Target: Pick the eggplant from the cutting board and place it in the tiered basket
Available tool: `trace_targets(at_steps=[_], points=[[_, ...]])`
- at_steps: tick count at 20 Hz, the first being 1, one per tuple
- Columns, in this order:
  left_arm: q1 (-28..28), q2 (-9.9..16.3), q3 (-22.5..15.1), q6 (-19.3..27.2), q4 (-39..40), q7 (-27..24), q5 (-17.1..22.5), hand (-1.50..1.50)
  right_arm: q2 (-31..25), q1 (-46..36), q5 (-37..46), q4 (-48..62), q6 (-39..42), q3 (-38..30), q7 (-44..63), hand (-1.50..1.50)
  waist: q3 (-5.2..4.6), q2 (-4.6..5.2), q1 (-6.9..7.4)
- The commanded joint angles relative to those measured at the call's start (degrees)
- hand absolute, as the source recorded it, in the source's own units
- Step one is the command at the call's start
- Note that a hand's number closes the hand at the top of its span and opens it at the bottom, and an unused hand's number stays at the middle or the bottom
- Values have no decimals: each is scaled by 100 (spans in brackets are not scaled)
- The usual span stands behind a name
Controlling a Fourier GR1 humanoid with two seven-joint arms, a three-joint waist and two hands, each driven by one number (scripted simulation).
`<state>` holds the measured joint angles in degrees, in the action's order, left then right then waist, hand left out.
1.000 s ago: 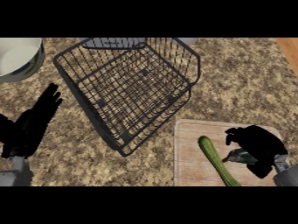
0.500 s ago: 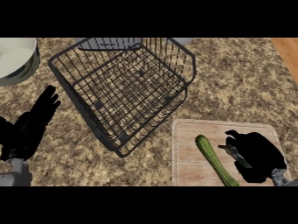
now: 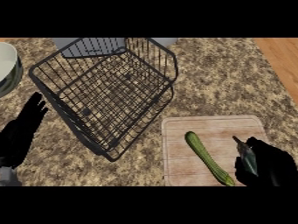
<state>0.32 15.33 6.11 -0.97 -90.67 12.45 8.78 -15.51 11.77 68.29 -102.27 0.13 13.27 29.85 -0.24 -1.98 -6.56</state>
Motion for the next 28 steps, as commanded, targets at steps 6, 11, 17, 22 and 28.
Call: trace_targets(at_steps=[6,11,17,22,28], points=[[58,-73,-235,-82,-197,89,-67,0,1246,773,1263,-2936,-1380,1298,923,150,6,69,334],[-240,-282,-429,4,-187,25,-187,0,1538,755,2812,-3403,-783,3222,1984,150,4,145,547],[-393,-185,-355,-152,-9,23,-151,0,1540,-992,3217,-3120,367,4231,3628,150,2,207,726],[-562,-311,-537,-90,-129,258,-199,0,1510,-1693,2569,-2707,441,3925,3864,150,3,241,843],[-600,-228,-493,-246,-54,97,-155,0,1496,-1864,2215,-2396,-2,3542,4049,150,-7,295,1005]])
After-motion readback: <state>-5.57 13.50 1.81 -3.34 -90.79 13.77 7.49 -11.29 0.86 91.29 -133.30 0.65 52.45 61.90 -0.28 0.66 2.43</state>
